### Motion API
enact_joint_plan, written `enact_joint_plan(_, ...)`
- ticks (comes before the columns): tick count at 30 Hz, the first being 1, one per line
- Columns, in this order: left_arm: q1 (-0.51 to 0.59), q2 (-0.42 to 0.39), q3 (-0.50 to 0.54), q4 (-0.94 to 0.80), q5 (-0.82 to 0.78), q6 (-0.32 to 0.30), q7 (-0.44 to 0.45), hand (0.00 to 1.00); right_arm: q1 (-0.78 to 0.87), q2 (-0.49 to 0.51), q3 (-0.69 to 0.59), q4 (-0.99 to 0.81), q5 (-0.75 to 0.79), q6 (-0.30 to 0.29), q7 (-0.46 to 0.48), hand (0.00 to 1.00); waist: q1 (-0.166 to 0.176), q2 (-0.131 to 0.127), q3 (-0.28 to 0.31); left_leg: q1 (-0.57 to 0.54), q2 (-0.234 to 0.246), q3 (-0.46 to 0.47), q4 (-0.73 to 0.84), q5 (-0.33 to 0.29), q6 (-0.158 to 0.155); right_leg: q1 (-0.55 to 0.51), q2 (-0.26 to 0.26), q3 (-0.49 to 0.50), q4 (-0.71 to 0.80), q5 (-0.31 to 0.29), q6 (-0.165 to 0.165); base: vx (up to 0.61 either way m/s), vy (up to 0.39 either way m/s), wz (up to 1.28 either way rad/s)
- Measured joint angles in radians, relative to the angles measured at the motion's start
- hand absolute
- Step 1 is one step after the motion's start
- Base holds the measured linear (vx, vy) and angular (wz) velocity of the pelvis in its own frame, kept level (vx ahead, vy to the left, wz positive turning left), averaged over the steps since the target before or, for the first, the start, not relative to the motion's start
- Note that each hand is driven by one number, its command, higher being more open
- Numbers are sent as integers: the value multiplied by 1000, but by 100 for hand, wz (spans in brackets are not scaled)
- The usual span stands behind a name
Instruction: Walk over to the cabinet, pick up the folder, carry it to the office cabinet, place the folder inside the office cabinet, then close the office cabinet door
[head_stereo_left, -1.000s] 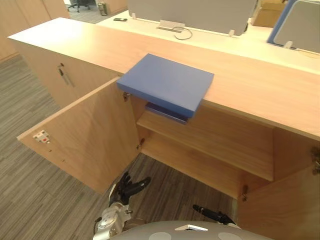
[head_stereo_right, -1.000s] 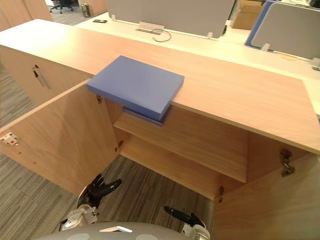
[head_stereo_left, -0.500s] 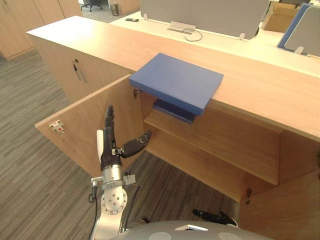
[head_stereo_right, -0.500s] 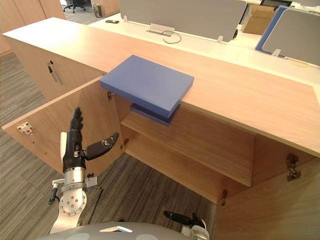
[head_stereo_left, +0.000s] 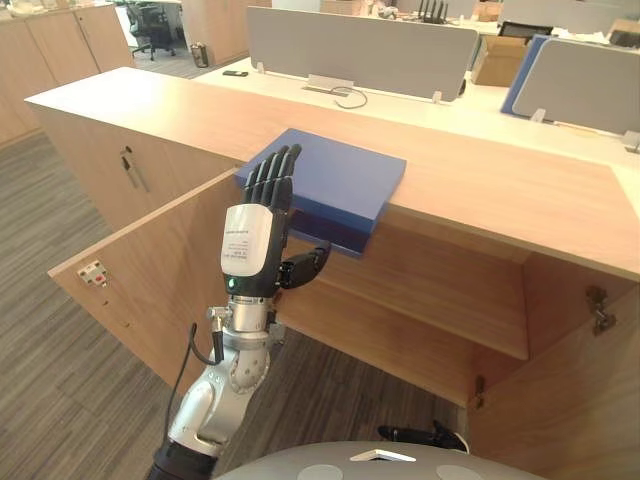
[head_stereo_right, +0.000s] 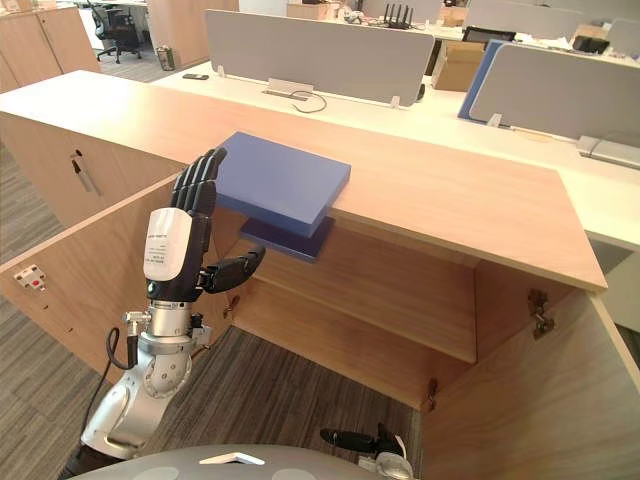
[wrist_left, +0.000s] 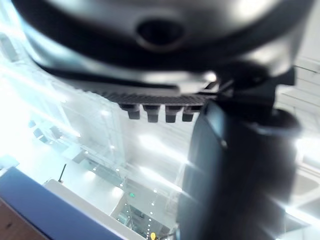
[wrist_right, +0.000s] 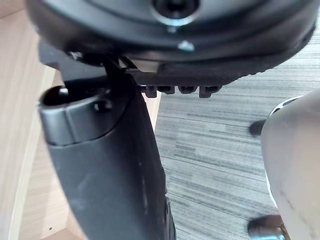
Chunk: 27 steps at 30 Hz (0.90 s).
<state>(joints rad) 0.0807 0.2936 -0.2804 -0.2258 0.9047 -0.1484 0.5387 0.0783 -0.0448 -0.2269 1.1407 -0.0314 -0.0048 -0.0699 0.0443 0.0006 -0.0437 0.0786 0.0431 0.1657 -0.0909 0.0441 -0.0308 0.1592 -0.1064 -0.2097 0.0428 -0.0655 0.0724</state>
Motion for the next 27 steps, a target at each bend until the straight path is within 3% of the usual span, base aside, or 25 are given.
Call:
enact_joint_plan(5, -79, 64, 73, 137, 14, 52, -1, 100, -37, -3, -3, 25, 4, 0, 15, 100, -22, -7, 23, -6, -18, 0, -1, 13, -14, 3, -14, -1, -18, -54, -5, -79, -51, -3)
enact_joint_plan(11, -121, 73, 79, 193, 40, 74, -5, 100, -40, -9, -9, 37, 5, -1, 15, 100, -20, -17, 25, -17, -15, -12, -1, 19, -15, -3, -11, -2, -23, -67, -5, -10, -36, 5)
enact_joint_plan(17, -235, 164, 79, 312, 51, 101, -16, 100, -59, -7, -9, 60, 4, 0, 18, 100, -23, -47, 39, -27, -28, -1, 0, 13, -16, -19, -15, 24, -27, -59, 5, 82, -6, -8)
enact_joint_plan(27, -353, 230, 68, 398, 51, 124, -28, 100, -75, -9, 2, 59, 5, -2, 22, 100, -51, -35, 46, -38, 2, 19, 1, 16, -13, -57, 11, 54, -27, 14, -18, 0, -1, -13)
